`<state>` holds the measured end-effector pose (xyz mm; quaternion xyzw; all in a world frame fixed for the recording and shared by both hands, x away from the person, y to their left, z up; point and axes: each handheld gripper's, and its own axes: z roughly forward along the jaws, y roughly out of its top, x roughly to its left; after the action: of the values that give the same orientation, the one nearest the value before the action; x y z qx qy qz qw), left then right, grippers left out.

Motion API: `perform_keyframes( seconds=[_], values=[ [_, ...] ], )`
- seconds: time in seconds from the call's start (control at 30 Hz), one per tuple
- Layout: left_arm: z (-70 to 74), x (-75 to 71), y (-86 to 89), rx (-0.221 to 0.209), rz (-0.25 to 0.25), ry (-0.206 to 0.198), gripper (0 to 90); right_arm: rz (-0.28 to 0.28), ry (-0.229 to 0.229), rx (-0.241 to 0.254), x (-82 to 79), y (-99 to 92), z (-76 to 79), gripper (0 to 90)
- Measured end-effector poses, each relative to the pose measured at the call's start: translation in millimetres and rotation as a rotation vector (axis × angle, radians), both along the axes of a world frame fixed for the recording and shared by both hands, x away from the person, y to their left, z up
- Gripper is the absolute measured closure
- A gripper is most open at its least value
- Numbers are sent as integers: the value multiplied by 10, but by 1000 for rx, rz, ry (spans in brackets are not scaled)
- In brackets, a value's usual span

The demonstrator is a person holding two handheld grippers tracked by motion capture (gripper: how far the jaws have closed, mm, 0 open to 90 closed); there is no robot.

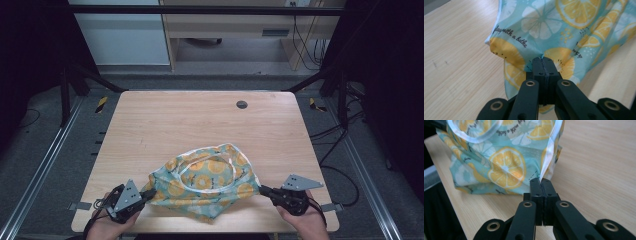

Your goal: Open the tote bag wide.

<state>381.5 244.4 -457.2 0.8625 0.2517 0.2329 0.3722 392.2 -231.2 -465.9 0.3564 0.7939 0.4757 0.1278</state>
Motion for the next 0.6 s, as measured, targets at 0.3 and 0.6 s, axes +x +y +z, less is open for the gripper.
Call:
perform_keyframes(
  seconds=[0.3, 0.6],
  values=[
    [-124, 207, -131, 98, 11, 27, 900, -19, 70, -71, 164, 83, -116, 898],
    [-152, 423, -167, 88, 58, 30, 900, -34, 94, -87, 335, 122, -177, 897]
  ],
)
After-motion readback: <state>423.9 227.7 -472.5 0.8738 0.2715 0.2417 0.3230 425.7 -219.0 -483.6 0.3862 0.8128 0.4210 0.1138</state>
